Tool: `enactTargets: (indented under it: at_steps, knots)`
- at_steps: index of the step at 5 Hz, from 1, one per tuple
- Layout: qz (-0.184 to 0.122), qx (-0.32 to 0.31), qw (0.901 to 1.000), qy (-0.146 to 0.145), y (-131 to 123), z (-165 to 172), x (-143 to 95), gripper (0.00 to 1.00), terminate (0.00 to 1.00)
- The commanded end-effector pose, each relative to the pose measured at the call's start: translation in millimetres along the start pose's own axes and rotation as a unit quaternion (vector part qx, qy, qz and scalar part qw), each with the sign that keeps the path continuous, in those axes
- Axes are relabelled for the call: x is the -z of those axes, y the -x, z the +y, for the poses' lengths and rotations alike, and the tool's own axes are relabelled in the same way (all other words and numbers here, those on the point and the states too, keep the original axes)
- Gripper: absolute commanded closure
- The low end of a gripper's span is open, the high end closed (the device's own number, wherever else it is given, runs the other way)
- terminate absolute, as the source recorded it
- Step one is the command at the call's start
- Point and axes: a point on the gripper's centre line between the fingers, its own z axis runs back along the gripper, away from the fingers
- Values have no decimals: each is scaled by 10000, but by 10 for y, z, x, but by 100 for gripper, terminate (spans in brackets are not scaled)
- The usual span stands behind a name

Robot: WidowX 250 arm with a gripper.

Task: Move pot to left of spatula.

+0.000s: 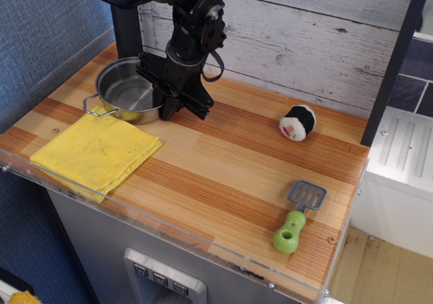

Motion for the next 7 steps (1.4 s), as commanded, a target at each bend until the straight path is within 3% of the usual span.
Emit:
enactTargets:
  at_steps: [1, 3, 5, 6, 7]
  knots:
    - [-360, -1, 9994, 14, -50, 42, -338, 100, 0]
    - [-821, -32, 9966, -16, -149, -20, -858, 100, 0]
    - [-1116, 344, 9930, 189, 97, -613, -1225, 100, 0]
    - [-1122, 661, 9909, 335, 251, -984, -1314, 100, 0]
    - [-1041, 825, 9902, 422, 391, -1208, -1254, 100, 0]
